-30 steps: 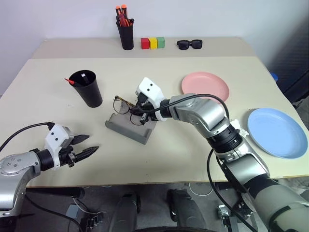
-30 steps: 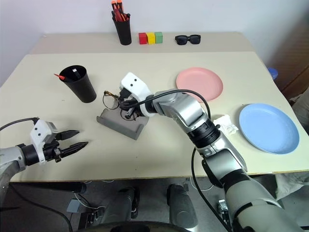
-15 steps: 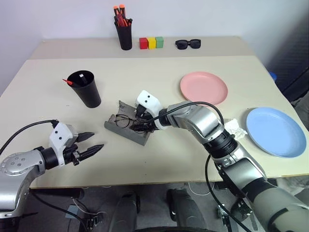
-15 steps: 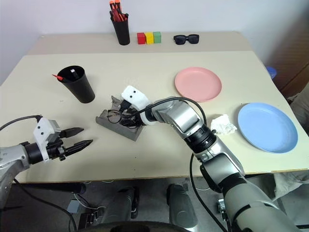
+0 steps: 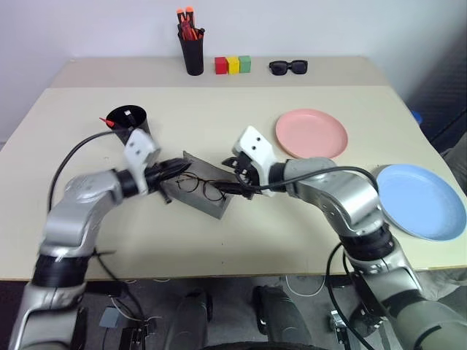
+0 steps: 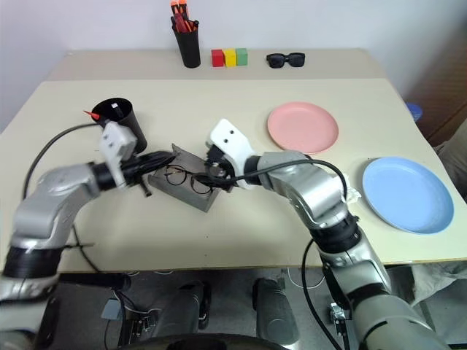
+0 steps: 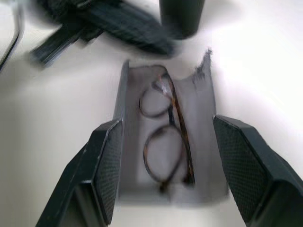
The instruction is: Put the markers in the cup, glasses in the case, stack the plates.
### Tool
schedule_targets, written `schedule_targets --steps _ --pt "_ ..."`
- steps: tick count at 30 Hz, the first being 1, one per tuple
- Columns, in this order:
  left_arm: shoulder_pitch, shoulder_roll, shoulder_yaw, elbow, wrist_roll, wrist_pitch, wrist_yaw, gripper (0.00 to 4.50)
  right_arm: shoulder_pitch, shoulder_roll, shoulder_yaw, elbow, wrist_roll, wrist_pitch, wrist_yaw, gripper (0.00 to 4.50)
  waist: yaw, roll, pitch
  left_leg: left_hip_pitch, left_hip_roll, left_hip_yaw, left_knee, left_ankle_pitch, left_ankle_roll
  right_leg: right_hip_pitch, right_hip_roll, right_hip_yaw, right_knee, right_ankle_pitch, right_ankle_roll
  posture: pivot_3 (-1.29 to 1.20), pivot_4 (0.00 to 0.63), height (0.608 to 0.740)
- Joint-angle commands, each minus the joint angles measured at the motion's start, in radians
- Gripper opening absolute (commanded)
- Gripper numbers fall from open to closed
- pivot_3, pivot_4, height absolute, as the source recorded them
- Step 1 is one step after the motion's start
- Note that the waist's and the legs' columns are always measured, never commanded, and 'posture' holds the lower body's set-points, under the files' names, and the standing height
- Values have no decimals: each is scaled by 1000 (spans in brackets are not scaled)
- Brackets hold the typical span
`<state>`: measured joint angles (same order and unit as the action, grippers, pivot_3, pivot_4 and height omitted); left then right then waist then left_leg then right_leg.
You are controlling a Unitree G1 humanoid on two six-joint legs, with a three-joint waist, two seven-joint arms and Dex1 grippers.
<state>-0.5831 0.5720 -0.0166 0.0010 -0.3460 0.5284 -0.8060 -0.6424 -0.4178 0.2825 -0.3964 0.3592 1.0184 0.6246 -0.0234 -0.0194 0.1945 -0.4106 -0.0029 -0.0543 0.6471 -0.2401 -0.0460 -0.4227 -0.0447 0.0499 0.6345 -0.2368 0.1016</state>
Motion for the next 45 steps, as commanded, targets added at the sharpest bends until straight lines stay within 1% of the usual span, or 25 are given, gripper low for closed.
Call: schedule_targets --steps 1,5,9,13,16,22,26,31,36,41,43,45 --pt "-167 -46 -89 193 108 -81 2 31 66 -49 -43 -124 -5 -34 -16 3033 3 0 0 0 0 0 0 0 0 0 0 0 0 0 0 0 150 740" --pt "-337 -100 -180 467 201 -181 -70 31 169 -113 -58 -212 -29 -101 -24 3033 3 0 0 0 0 1 0 0 0 0 0 0 0 0 0 0 150 740" --pt "-449 -131 -243 680 271 -243 -164 31 231 -139 -73 -273 -33 -97 -51 3033 0 0 0 0 0 1 0 0 0 0 1 1 0 0 0 0 150 740" --pt "-483 -118 -285 743 313 -300 -295 31 272 -151 -87 -314 -34 -89 -72 3033 4 0 0 -1 0 0 0 0 0 0 1 0 0 -1 0 0 150 740" --pt "-478 -99 -289 750 340 -321 -332 31 281 -153 -93 -320 -34 -90 -86 3033 3 0 0 -1 0 0 0 0 0 0 0 1 0 -1 0 0 150 740" --pt "-389 -40 -268 615 344 -311 -376 31 268 -162 -88 -294 -37 -113 -84 3033 3 0 0 -1 0 0 0 0 0 0 0 1 0 -1 0 0 150 740" --pt "-275 19 -252 436 328 -261 -384 31 239 -163 -77 -254 -41 -142 -66 3033 3 0 0 -1 0 0 0 0 0 0 0 1 0 -1 0 0 150 740" --pt "-131 74 -195 228 276 -233 -384 31 225 -159 -76 -222 -29 -182 -27 3033 3 0 0 0 0 0 1 0 0 0 0 1 1 -1 0 0 150 740" --pt "-3 125 -150 73 240 -186 -371 31 233 -154 -72 -192 -33 -217 -7 3033 4 0 0 0 1 0 1 0 0 0 0 1 1 -1 0 0 150 740" --pt "73 138 -98 -22 194 -130 -331 31 235 -145 -72 -162 -47 -243 -15 3033 4 0 0 0 1 0 1 0 0 0 0 1 1 -1 0 0 150 740" --pt "82 114 -59 -40 159 -126 -298 31 221 -137 -85 -132 -64 -251 -37 3033 5 0 0 0 1 0 1 0 0 0 0 1 1 -1 0 0 150 740" --pt "90 75 -4 -85 82 -89 -268 31 180 -139 -98 -56 -117 -264 -86 3033 6 0 0 0 1 0 1 0 0 0 0 1 1 -1 0 0 150 740"
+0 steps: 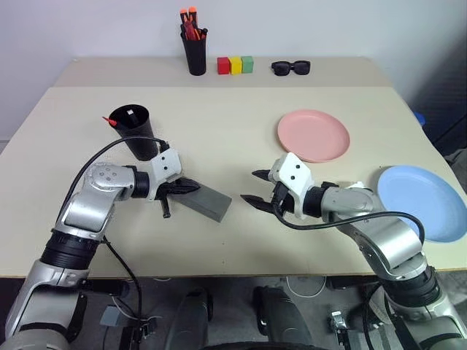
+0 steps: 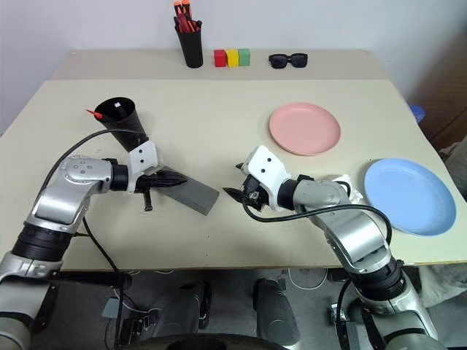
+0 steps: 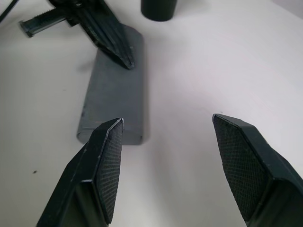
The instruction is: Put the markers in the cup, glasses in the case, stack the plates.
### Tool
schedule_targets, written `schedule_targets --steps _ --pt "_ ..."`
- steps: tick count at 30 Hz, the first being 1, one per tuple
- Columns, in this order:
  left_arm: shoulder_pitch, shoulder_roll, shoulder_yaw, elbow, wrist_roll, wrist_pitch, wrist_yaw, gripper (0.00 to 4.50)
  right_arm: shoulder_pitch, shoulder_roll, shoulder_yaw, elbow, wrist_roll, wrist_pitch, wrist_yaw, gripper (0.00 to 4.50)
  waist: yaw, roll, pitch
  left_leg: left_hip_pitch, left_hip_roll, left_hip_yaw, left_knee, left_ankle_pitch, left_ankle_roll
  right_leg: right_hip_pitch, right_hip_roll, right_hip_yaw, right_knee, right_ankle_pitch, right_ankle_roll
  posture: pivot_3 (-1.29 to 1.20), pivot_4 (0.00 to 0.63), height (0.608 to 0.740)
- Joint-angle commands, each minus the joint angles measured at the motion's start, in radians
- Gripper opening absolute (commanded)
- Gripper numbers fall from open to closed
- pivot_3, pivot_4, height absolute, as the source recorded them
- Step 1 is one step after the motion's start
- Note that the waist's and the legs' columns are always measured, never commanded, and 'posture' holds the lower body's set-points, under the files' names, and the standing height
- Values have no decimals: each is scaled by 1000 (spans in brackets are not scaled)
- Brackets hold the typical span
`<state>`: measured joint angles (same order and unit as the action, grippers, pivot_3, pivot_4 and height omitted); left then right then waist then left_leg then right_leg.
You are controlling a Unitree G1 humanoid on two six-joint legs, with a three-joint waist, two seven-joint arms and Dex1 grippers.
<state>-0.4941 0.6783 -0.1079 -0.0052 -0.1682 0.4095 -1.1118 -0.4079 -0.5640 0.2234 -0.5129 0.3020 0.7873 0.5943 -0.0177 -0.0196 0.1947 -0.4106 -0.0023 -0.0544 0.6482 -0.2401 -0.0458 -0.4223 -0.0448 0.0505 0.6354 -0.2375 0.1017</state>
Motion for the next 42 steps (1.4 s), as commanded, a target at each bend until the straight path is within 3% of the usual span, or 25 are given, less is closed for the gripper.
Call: schedule_targets --steps 1,9,17,20,24,25,28,33,37,39,42 --pt "16 -42 105 -118 -135 42 35 31 -80 4 -44 113 -95 -34 -89 3033 0 0 0 0 0 0 0 0 0 0 0 0 0 0 0 0 150 740" --pt "139 -63 104 -352 -295 124 48 31 -198 -83 71 504 -424 -261 -205 3033 0 0 0 0 0 1 -1 0 0 0 0 0 0 0 0 0 150 740" --pt "158 -106 50 -460 -343 178 122 31 -242 -60 114 763 -548 -443 -199 3033 -3 0 0 1 0 2 0 0 0 0 0 1 0 0 0 0 150 740" --pt "164 -109 33 -469 -340 174 139 0 -245 -54 115 805 -588 -478 -211 2194 -3 0 0 1 0 2 0 0 0 1 0 1 0 0 0 0 150 740" --pt "174 -108 15 -476 -332 164 151 0 -230 -54 99 795 -623 -501 -216 225 -2 0 0 1 0 2 0 0 0 0 0 1 0 0 0 0 150 740" --pt "175 -108 11 -476 -334 161 152 0 -226 -55 91 782 -628 -501 -217 30 -2 0 0 1 0 2 0 0 0 0 0 1 0 0 0 0 150 740" --pt "172 -111 -3 -471 -335 150 152 0 -213 -65 65 732 -643 -494 -226 30 -2 0 0 1 0 1 0 0 0 1 0 1 0 0 0 0 150 740" --pt "138 -143 -35 -433 -322 119 155 0 -137 -137 -56 510 -626 -415 -179 30 5 1 0 1 -1 1 0 0 0 1 -1 1 0 0 0 0 150 740" --pt "70 -209 -107 -362 -314 73 113 0 118 -280 -318 177 -534 -292 -20 30 33 2 0 0 -2 -1 0 0 0 3 -1 0 -2 0 0 0 150 740" --pt "46 -225 -134 -326 -303 49 86 0 230 -325 -420 67 -517 -232 38 30 29 2 0 1 -2 -2 0 0 1 6 -1 -1 -3 0 1 0 150 740" --pt "-8 -256 -191 -237 -275 -12 15 0 508 -341 -689 -126 -515 -134 174 30 31 4 -1 4 -2 -2 1 0 1 9 0 0 -5 -3 -3 0 150 740"
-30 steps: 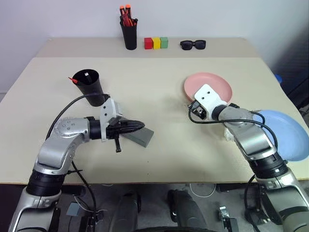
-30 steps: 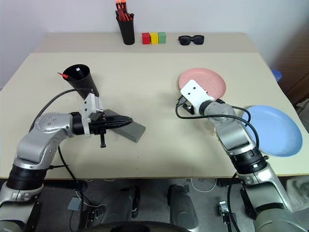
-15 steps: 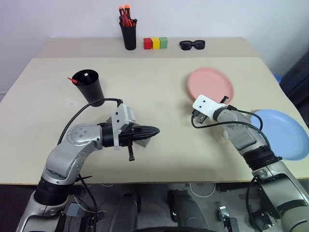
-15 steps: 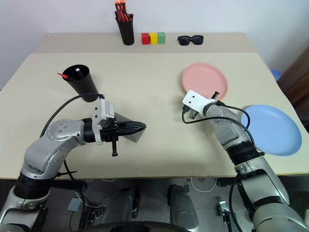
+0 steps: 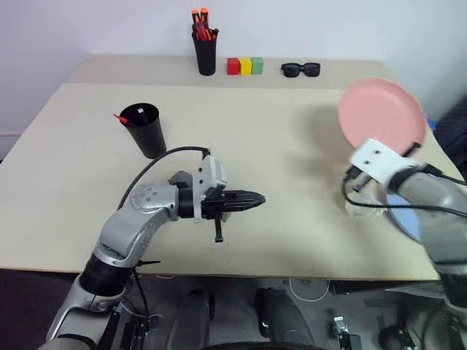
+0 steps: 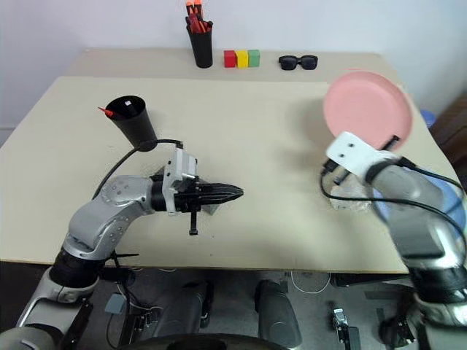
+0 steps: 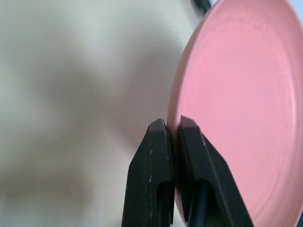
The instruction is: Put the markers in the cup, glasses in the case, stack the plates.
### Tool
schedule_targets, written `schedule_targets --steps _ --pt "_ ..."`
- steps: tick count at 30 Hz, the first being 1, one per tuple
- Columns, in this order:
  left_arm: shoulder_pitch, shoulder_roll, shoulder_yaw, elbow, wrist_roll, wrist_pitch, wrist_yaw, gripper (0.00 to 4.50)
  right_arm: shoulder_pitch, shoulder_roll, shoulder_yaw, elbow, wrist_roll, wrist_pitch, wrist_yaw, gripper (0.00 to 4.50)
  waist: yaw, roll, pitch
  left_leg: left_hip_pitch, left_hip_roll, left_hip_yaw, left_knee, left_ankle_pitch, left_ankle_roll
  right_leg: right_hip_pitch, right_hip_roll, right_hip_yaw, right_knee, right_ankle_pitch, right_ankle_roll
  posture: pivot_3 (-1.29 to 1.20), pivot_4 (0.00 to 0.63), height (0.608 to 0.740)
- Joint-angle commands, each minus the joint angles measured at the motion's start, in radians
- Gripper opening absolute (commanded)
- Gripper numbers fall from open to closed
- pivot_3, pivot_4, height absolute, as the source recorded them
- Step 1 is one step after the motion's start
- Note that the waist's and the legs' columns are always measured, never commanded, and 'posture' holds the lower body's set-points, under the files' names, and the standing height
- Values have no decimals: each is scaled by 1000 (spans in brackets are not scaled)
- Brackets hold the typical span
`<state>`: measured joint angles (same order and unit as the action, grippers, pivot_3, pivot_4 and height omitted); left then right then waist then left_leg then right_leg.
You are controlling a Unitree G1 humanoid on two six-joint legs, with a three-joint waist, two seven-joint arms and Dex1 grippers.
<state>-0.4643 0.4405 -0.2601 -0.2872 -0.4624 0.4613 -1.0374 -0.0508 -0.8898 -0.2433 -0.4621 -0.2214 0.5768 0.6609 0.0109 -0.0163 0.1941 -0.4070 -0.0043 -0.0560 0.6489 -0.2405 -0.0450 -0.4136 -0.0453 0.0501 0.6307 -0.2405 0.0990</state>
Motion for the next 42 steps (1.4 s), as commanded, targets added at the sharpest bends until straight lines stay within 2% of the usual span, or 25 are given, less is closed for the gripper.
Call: schedule_targets --steps 1,6,12,13,14,21,29,35,41,42 --pt "-53 -28 -51 72 27 -79 -78 0 226 -4 -289 -226 10 97 139 30 2 1 0 1 0 0 0 0 0 1 0 0 0 0 0 0 150 740" --pt "-103 -64 -87 160 47 -144 -156 0 480 67 -441 -344 -14 117 183 30 -19 2 -2 5 1 2 1 0 0 4 0 1 0 -2 2 0 150 740" --pt "-112 -84 -83 180 46 -167 -179 0 483 103 -422 -294 -3 135 132 30 -27 3 -2 8 1 3 1 0 0 6 0 2 0 -3 3 0 150 740" --pt "-107 -82 -80 174 46 -168 -178 0 478 99 -419 -282 4 134 135 702 -25 3 -2 8 1 3 1 0 0 6 0 2 0 -3 3 0 150 740" --pt "-102 -79 -78 167 49 -170 -175 0 477 95 -417 -271 6 128 137 1015 -23 3 -2 8 1 3 1 0 0 6 0 2 0 -3 2 0 150 740" --pt "-51 -55 -64 115 67 -159 -120 0 436 41 -368 -191 2 56 128 4436 -22 3 -2 7 0 3 1 0 0 6 -1 2 -1 -2 1 0 150 740" --pt "-59 -47 -53 102 92 -126 -40 0 324 63 -253 -240 134 69 161 4436 -23 3 -2 7 0 2 1 0 0 6 0 2 -1 -3 3 0 150 740" --pt "-50 -32 -55 112 114 -150 -27 0 238 86 -51 -118 65 16 39 4436 -23 2 -2 7 0 2 1 0 0 6 0 2 -1 -3 2 0 150 740" --pt "-24 -20 -47 115 129 -173 -23 0 169 96 23 -13 41 -3 -33 4436 -23 3 -2 6 0 2 1 0 0 6 -1 2 -1 -1 0 0 150 740" --pt "-16 -18 -47 114 132 -179 -23 0 162 97 27 -6 42 0 -39 4214 -23 3 -2 6 0 2 1 0 0 6 -1 2 -1 -1 0 0 150 740"
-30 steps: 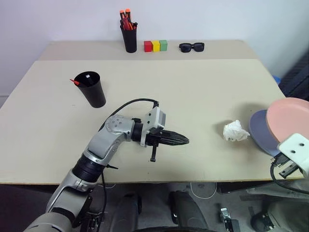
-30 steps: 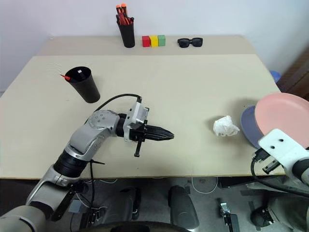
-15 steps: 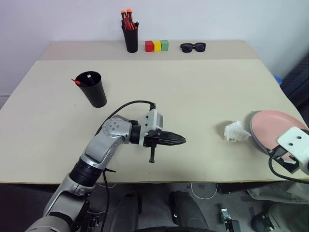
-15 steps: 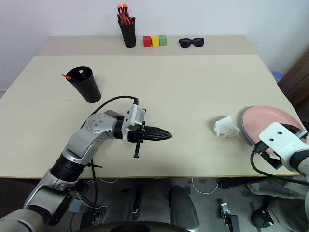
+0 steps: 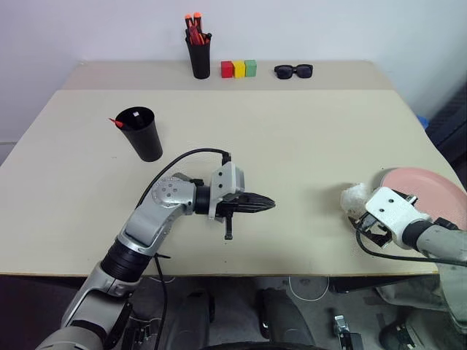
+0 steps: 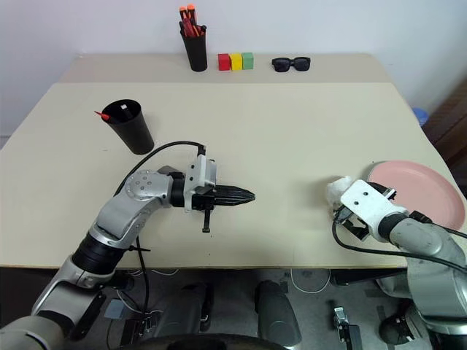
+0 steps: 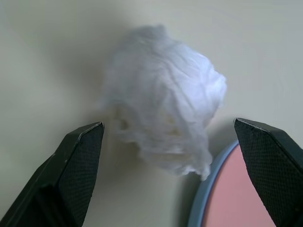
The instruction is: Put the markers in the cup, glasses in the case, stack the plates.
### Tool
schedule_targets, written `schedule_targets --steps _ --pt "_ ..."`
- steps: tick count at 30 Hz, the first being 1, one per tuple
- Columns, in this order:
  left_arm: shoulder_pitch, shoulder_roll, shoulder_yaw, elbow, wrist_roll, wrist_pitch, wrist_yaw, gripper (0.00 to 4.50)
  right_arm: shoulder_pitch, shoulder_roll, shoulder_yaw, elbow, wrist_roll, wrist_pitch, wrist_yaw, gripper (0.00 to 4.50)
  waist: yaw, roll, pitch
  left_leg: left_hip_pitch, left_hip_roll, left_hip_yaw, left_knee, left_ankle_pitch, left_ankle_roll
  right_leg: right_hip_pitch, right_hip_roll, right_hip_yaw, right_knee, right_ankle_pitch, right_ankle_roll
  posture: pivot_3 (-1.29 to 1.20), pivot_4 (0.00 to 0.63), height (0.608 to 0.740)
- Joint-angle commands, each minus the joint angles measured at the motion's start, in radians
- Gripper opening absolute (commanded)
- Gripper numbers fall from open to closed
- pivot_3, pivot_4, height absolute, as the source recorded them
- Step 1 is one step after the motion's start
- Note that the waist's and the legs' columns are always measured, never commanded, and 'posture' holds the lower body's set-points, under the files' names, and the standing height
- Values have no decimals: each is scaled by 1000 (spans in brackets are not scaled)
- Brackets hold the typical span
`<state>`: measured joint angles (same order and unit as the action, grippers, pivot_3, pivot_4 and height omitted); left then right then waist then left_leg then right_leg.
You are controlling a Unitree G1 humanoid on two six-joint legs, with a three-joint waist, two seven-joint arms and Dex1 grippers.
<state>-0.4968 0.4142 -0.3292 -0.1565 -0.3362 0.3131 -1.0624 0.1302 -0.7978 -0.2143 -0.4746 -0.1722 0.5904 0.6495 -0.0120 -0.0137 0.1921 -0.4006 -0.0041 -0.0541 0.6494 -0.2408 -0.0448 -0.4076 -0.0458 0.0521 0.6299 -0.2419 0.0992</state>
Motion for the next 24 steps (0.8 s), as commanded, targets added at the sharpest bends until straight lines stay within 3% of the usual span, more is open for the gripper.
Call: schedule_targets --steps 1,2,9,21,24 --pt "24 11 21 -19 8 -36 1 0 -23 5 2 12 -8 -14 -33 3926 0 0 0 0 0 0 0 0 0 0 0 0 0 0 0 0 150 740" --pt "31 13 20 -21 10 -40 2 0 -25 3 6 15 -10 -16 -36 3654 0 0 0 0 0 0 0 0 0 0 0 0 0 0 0 0 150 740" --pt "46 16 17 -26 17 -49 7 0 -20 -7 -1 -18 -6 -9 -43 37 0 0 0 0 0 0 0 0 0 0 0 0 0 0 0 0 150 740" --pt "24 -19 5 12 18 -54 -7 0 36 -76 -240 -68 -63 104 -59 37 2 0 0 0 0 0 0 0 0 0 0 0 0 0 0 0 150 740" --pt "0 -37 4 31 21 -56 -11 0 64 -85 -265 -44 -66 118 -56 946 1 0 0 -1 0 0 0 0 0 0 0 0 0 0 0 0 150 740"
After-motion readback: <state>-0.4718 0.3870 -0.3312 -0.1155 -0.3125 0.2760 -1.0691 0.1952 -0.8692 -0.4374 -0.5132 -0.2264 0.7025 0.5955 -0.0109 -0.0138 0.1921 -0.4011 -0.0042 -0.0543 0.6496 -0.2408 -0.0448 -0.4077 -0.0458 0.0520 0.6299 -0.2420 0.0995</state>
